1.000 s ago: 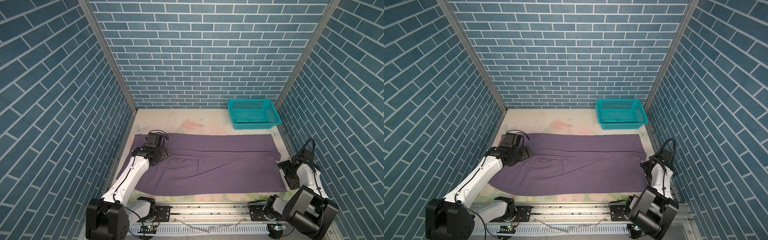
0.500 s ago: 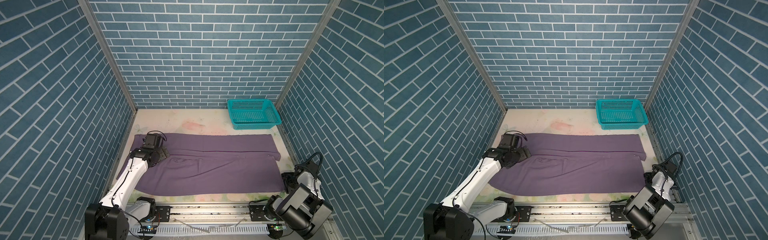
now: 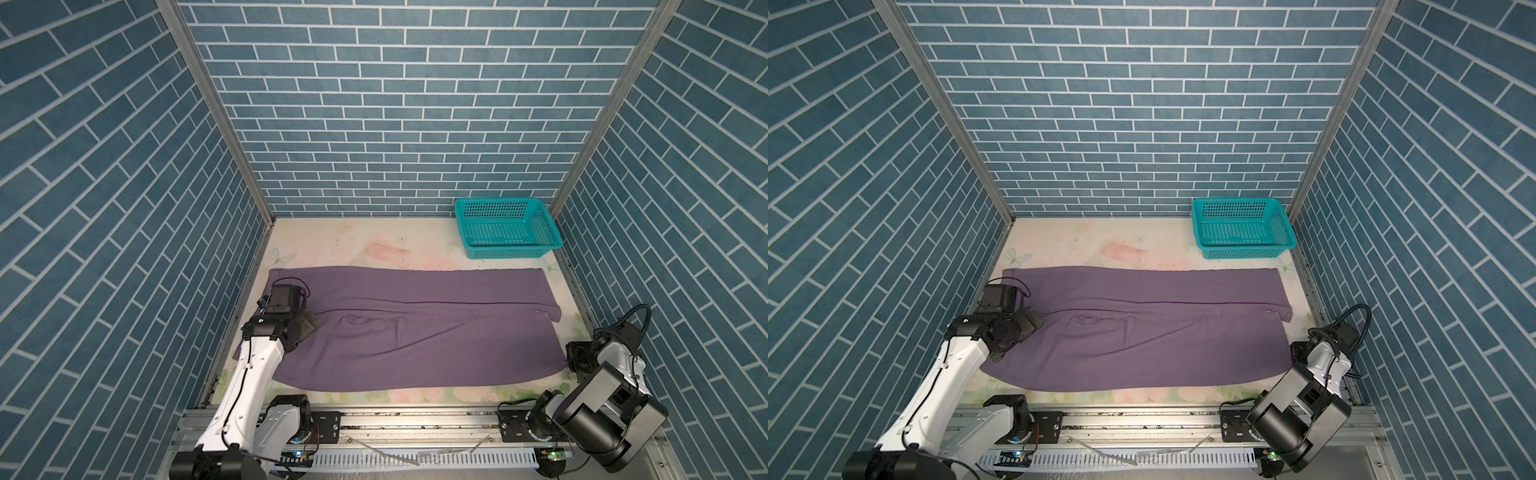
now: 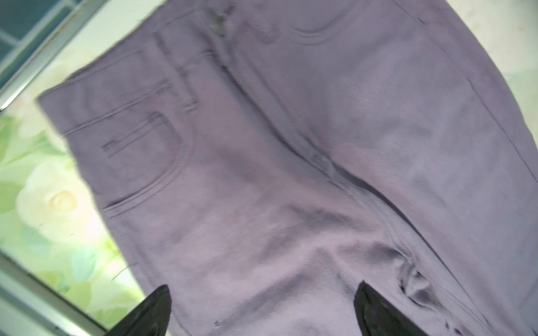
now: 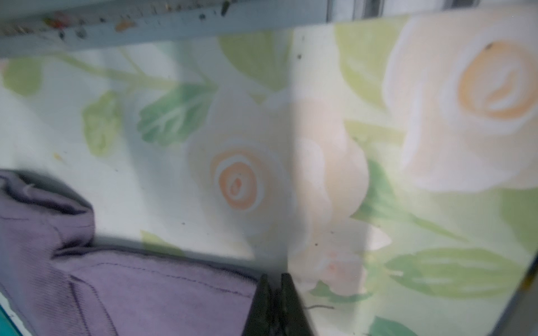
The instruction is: Fold and stack the trousers
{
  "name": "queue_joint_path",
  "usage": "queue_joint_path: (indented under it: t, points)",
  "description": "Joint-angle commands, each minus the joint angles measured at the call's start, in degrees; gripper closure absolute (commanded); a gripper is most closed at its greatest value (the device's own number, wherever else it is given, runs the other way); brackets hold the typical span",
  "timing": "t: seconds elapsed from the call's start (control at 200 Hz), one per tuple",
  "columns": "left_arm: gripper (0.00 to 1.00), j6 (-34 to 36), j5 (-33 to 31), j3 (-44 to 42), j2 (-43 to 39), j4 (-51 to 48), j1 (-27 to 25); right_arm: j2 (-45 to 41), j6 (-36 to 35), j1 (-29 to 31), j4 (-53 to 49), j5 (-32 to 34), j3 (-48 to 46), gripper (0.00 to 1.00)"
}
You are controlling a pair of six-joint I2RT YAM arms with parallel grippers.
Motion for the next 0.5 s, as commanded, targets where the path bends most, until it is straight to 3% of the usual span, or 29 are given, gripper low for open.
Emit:
queue_joint_path:
  t: [0.0,0.18,0.495]
  points:
    - [0.01,-1.42,-0.78,-3.0,-2.11,-4.55,3.1,-1.05,-0.78,-2.4,-2.16,3.44,5.55,1.0]
    - [0.01,-2.73,-3.75,-3.14,0.02,-5.48,3.83,0.99,1.57,-7.09,1.14,-0.67,4.77,1.0]
    - [0.03,-3.27,-5.32,-9.35,3.38,-0.57,9.73,0.13,0.01,-7.36,1.28,0.15,5.27,1.0]
